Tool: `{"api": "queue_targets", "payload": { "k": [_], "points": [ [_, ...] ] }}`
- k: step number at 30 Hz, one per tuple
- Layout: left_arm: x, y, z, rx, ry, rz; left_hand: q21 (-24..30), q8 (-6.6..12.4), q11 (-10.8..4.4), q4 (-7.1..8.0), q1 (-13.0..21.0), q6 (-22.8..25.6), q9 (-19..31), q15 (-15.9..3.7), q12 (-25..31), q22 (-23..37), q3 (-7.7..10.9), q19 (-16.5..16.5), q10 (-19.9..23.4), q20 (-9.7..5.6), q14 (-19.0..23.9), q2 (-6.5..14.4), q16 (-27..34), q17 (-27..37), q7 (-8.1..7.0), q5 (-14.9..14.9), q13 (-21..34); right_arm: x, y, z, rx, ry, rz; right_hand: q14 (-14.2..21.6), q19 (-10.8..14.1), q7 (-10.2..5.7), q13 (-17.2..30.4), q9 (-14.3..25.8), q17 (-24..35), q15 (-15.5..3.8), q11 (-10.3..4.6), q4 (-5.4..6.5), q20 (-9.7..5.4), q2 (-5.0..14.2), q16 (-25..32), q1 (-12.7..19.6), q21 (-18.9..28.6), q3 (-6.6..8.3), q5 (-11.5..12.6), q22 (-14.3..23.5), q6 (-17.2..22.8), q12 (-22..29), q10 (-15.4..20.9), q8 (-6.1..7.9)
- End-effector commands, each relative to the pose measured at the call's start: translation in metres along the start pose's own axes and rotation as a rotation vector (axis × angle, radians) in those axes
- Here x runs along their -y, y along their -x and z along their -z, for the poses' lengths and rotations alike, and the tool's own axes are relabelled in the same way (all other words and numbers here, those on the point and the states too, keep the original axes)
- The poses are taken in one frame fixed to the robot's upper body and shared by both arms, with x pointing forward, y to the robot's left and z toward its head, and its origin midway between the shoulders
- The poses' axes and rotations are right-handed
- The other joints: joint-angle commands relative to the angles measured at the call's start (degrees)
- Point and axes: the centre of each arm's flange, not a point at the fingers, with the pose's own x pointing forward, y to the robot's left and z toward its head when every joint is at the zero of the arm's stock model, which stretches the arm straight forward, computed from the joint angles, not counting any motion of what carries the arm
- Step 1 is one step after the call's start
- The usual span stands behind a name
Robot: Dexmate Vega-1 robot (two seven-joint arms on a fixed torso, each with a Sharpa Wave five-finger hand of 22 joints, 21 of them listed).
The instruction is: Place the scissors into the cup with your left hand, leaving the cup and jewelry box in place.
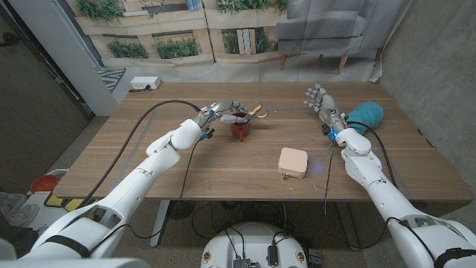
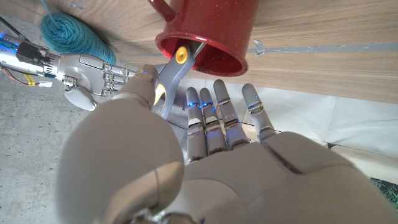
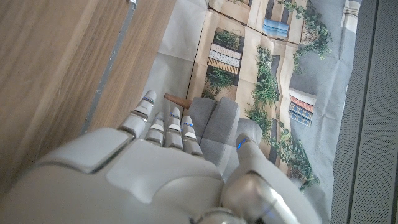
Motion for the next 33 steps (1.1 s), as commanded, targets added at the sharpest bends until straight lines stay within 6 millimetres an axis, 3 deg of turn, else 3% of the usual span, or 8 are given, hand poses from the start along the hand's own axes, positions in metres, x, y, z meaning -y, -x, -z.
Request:
{"api": "queue_targets", "payload": {
  "k": [1, 16, 19, 25, 33],
  "points": [
    [-0.003, 0.004, -0.001, -0.001, 0.004, -0.017, 0.07, 0.05, 0.92, 0.17, -1.03, -3.81, -0.46, 0.76, -0.49, 0.39, -0.95, -4.02, -2.25, 0.74, -1.77, -0.39, -0.57, -0.23, -0.23, -0.48, 0.18, -0.002, 0.001, -0.001, 0.001, 0.002, -0.002, 0.29, 0.45, -0.05, 0.09, 0.16, 0.14, -0.07, -0.03, -0.14, -0.24, 0.06, 0.07, -0.32, 0.04, 0.24, 0.53, 0.29, -0.4, -0.05, 0.41, 0.13],
    [-0.011, 0.011, -0.003, 0.007, 0.009, -0.043, -0.28, 0.57, 3.11, 0.5, -3.47, -12.1, -2.2, 3.21, -0.65, 0.6, -1.54, -8.25, -10.19, 1.49, -6.7, -0.93, -5.32, -3.62, -1.22, -0.55, 0.28, -0.005, 0.001, -0.002, 0.0, 0.004, -0.008, 0.28, 0.47, -0.06, 0.09, 0.16, 0.13, -0.06, -0.05, -0.15, -0.26, -0.01, 0.06, -0.38, 0.04, 0.22, 0.53, 0.29, -0.44, -0.06, 0.41, 0.12],
    [-0.013, 0.013, -0.003, 0.008, 0.01, -0.051, -1.0, 0.99, 3.45, 0.62, -4.28, -12.7, -2.58, 3.75, -0.44, 0.43, -1.81, -10.51, -11.85, 1.56, -7.9, -1.24, -6.63, -4.48, -1.2, -0.55, 0.3, -0.006, 0.001, -0.002, 0.0, 0.007, -0.012, 0.28, 0.46, -0.04, 0.09, 0.16, 0.13, -0.09, 0.03, -0.15, -0.21, -0.03, 0.06, -0.4, 0.04, 0.21, 0.53, 0.29, -0.43, -0.05, 0.43, 0.13],
    [-0.016, 0.017, -0.004, 0.012, 0.022, -0.067, -3.87, 1.27, 2.5, 0.59, -5.54, -14.27, -3.39, 4.33, 0.29, -0.69, -2.11, -15.94, -13.37, 1.78, -9.22, -1.8, -9.0, -6.55, -1.56, -0.46, 0.03, -0.008, 0.001, -0.003, 0.0, 0.01, -0.016, 0.31, 0.46, 0.01, 0.09, 0.16, 0.13, -0.07, 0.0, -0.14, -0.21, -0.07, 0.06, -0.44, 0.04, 0.19, 0.53, 0.29, -0.4, -0.06, 0.42, 0.15],
    [-0.02, 0.022, -0.005, 0.024, 0.039, -0.077, -5.91, 1.18, 3.18, 1.46, -8.39, -16.43, -4.03, 4.75, 0.35, -1.28, -3.25, -17.67, -15.59, 1.81, -9.8, -2.67, -10.63, -8.16, -1.68, -0.88, -0.16, -0.011, 0.002, -0.004, -0.004, 0.008, -0.015, 0.28, 0.47, 0.06, 0.09, 0.15, 0.13, -0.09, 0.06, -0.14, -0.2, -0.12, 0.05, -0.48, 0.04, 0.17, 0.54, 0.29, -0.43, -0.06, 0.43, 0.14]
  ]
}}
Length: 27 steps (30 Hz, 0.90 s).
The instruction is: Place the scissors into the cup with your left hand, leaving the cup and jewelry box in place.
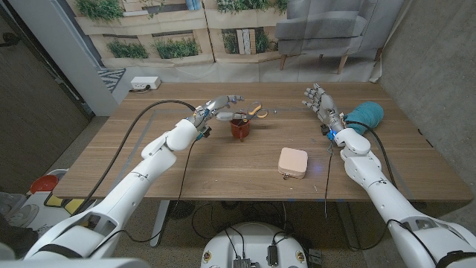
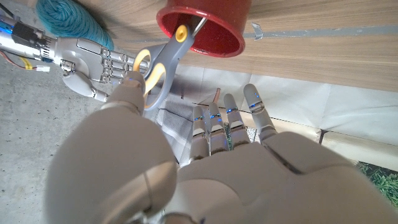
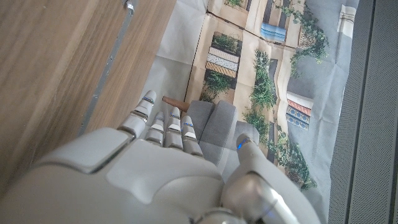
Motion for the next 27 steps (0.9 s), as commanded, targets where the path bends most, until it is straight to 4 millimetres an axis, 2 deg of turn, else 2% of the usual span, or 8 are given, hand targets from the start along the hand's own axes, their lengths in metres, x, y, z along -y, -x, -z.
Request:
{"api": "queue_targets", "payload": {
  "k": [1, 12, 22, 27],
  "points": [
    [-0.007, 0.007, -0.003, 0.015, 0.017, -0.018, -0.79, 0.22, 0.22, 0.16, -1.32, -0.8, -0.17, 0.25, 0.3, -0.08, -0.6, -17.91, -1.37, 0.26, -0.89, -0.31, -0.71, -0.58, 0.05, -0.49, 0.01, -0.004, 0.001, -0.001, -0.005, 0.0, -0.004, 0.3, 0.48, 0.03, 0.09, 0.15, 0.13, -0.04, 0.09, -0.14, -0.23, 0.11, 0.06, -0.27, 0.04, 0.17, 0.49, 0.29, -0.44, -0.07, 0.39, 0.14],
    [-0.014, 0.015, -0.001, 0.013, 0.03, -0.049, -2.26, 0.11, 1.4, 0.99, -3.85, -2.74, -0.72, 1.26, 0.48, -0.04, -1.59, -19.07, -2.95, 0.29, -2.14, -0.72, -2.04, -1.54, -0.15, -1.01, -0.06, -0.01, -0.001, -0.002, -0.004, 0.009, -0.016, 0.26, 0.43, 0.07, 0.09, 0.15, 0.14, -0.03, 0.07, -0.13, -0.23, 0.07, 0.04, -0.34, 0.02, 0.14, 0.5, 0.29, -0.42, -0.06, 0.44, 0.15],
    [-0.022, 0.02, 0.0, 0.02, 0.053, -0.089, -6.56, 0.21, 1.75, 1.54, -7.28, -6.11, -1.82, 3.31, 0.7, -0.4, -3.44, -22.89, -6.45, 0.32, -6.96, -1.82, -5.97, -4.22, -0.58, -1.07, -0.2, -0.015, -0.001, -0.003, -0.004, 0.009, -0.019, 0.24, 0.37, 0.1, 0.09, 0.15, 0.14, -0.02, 0.07, -0.13, -0.2, 0.0, 0.03, -0.39, 0.0, 0.11, 0.51, 0.29, -0.4, -0.07, 0.42, 0.16],
    [-0.025, 0.02, 0.0, 0.03, 0.062, -0.095, -7.64, 0.19, 1.94, 1.62, -7.95, -7.11, -2.19, 3.3, 0.66, -0.45, -3.82, -23.2, -7.63, 0.31, -7.87, -1.84, -7.0, -5.25, -0.92, -0.98, -0.28, -0.015, -0.001, -0.006, -0.004, 0.025, -0.023, 0.23, 0.41, 0.09, 0.09, 0.15, 0.13, -0.06, 0.05, -0.14, -0.2, -0.03, 0.03, -0.42, 0.01, 0.09, 0.52, 0.29, -0.3, -0.07, 0.42, 0.2]
  ]
}}
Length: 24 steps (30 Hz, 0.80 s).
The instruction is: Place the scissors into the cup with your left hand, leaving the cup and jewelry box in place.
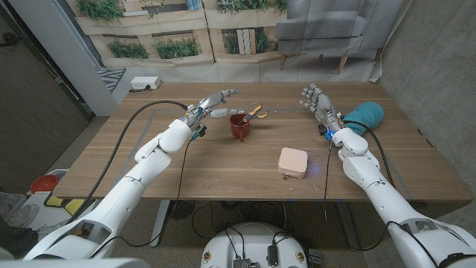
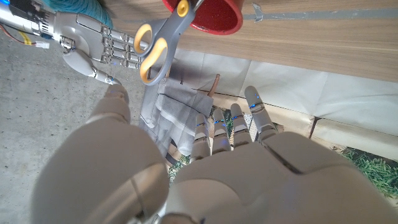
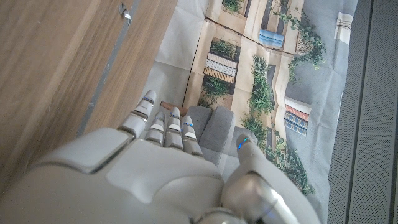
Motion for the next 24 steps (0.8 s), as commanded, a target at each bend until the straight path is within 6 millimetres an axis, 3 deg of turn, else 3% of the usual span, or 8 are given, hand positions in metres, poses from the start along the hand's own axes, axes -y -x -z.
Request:
{"api": "queue_targets", "payload": {
  "k": [1, 13, 24],
  "points": [
    [-0.008, 0.003, 0.0, 0.016, 0.028, -0.031, -0.67, 0.2, -0.04, 0.23, -0.83, -0.95, -0.19, 0.25, 0.18, 0.07, -0.42, -23.2, -0.68, 0.32, -1.05, 0.1, -0.91, -0.64, -0.02, 0.21, -0.04, -0.004, 0.0, -0.004, -0.002, 0.02, -0.005, 0.26, 0.43, 0.09, 0.1, 0.15, 0.13, -0.01, 0.05, -0.14, -0.17, -0.05, 0.04, -0.43, 0.02, 0.09, 0.12, 0.29, -0.26, -0.07, 0.42, 0.22],
    [-0.017, 0.001, 0.0, 0.048, 0.064, -0.08, -4.53, -0.28, 1.08, 1.07, -3.97, -6.11, -1.93, 1.66, -0.58, 0.12, -1.89, -23.62, -5.96, 0.36, -3.49, 0.57, -4.26, -4.81, -1.27, 0.49, -1.39, 0.001, 0.003, -0.013, -0.01, 0.06, 0.007, 0.27, 0.46, 0.07, 0.1, 0.15, 0.12, 0.03, 0.08, -0.16, -0.1, -0.17, 0.03, -0.49, 0.03, 0.03, 0.13, 0.29, -0.08, -0.05, 0.48, 0.27],
    [-0.027, -0.006, 0.003, 0.077, 0.073, -0.095, -6.53, -0.23, 0.98, 1.63, -5.72, -8.51, -2.8, 2.33, -0.97, 0.18, -2.67, -24.43, -8.7, 0.38, -5.12, 0.88, -5.66, -6.63, -1.98, 0.71, -2.42, 0.002, 0.009, -0.015, -0.047, 0.099, 0.025, 0.36, 0.48, 0.06, 0.1, 0.15, 0.11, -0.02, 0.2, -0.2, -0.06, -0.33, 0.06, -0.55, 0.03, -0.04, 0.15, 0.29, 0.0, -0.03, 0.57, 0.29]
  ]
}}
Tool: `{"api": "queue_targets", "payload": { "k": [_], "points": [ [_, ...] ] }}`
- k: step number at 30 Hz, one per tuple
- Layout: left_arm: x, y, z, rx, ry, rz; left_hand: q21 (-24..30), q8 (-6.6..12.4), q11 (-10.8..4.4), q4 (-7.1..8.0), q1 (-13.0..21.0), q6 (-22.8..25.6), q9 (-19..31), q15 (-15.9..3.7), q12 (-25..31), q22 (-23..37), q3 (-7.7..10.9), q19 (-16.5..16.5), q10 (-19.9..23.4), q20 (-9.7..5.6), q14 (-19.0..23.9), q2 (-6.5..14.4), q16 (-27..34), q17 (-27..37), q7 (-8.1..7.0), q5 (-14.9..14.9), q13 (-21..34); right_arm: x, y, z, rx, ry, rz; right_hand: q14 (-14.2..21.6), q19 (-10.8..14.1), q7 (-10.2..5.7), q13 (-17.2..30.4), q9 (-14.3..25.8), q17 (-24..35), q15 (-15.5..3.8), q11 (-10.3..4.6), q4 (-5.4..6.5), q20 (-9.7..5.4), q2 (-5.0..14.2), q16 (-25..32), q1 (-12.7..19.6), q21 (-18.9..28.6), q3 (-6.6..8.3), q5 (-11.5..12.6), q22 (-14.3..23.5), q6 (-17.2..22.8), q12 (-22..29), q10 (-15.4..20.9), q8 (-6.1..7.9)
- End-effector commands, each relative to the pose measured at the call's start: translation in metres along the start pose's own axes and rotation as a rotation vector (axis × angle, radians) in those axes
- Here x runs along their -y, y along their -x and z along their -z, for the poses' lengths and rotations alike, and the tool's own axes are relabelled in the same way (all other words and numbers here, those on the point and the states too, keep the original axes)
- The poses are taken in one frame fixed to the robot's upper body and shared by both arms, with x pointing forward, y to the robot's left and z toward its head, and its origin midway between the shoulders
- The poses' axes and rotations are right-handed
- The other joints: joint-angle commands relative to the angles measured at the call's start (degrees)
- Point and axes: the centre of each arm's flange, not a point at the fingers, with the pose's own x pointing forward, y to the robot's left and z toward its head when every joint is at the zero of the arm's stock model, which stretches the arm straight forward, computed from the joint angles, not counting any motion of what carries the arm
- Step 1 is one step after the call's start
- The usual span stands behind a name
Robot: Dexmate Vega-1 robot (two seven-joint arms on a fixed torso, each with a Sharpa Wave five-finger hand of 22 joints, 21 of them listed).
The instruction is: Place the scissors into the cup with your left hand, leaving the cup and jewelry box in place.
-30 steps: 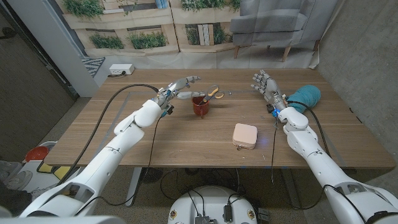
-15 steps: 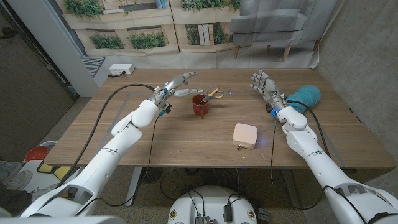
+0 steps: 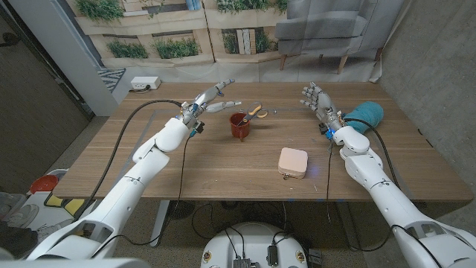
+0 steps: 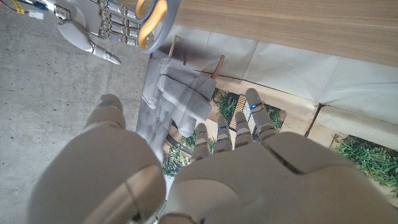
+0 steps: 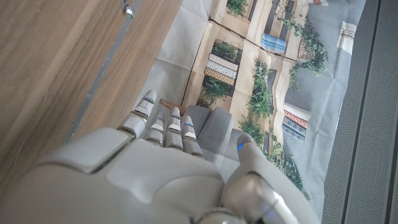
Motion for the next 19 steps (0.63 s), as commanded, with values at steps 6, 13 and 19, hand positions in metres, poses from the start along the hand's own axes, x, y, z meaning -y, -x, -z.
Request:
{"api": "queue_targets", "payload": {
  "k": [6, 13, 19],
  "points": [
    [-0.016, -0.012, 0.008, 0.056, 0.031, -0.026, -1.22, 0.27, 0.36, 0.11, -0.8, -0.94, -0.41, 0.72, -0.22, 0.19, -0.22, -24.75, -2.05, 0.39, -1.67, 0.46, -0.92, -1.01, -0.1, 0.5, -0.57, -0.009, 0.005, -0.003, -0.04, 0.05, 0.026, 0.33, 0.44, 0.04, 0.1, 0.15, 0.11, -0.04, 0.12, -0.2, -0.04, -0.17, 0.04, -0.36, 0.02, -0.08, 0.15, 0.29, 0.02, -0.05, 0.52, 0.29],
    [-0.021, -0.017, 0.019, 0.087, 0.066, -0.018, -1.63, 0.43, 0.63, 0.14, -0.96, -0.9, -0.53, 0.76, -0.09, 0.21, -0.26, -24.93, -2.13, 0.39, -1.8, 0.64, -1.03, -1.36, 0.13, 0.52, -0.79, -0.026, 0.012, -0.009, -0.048, 0.072, 0.072, 0.32, 0.45, 0.03, 0.1, 0.15, 0.1, -0.01, 0.13, -0.21, -0.03, -0.26, 0.04, -0.42, 0.02, -0.13, 0.17, 0.29, 0.02, -0.08, 0.46, 0.28],
    [-0.02, -0.017, 0.023, 0.089, 0.063, -0.003, -2.43, 0.37, 1.32, 0.13, -1.14, -1.68, -0.76, 1.09, -0.28, 0.24, -0.26, -25.24, -3.51, 0.39, -2.45, 1.07, -1.34, -2.04, 0.34, 0.57, -1.22, -0.031, 0.018, -0.013, -0.039, 0.074, 0.095, 0.31, 0.48, -0.11, 0.1, 0.15, 0.1, -0.02, 0.11, -0.21, 0.0, -0.29, 0.03, -0.46, 0.03, -0.15, 0.19, 0.29, -0.03, -0.07, 0.48, 0.25]
  ]
}}
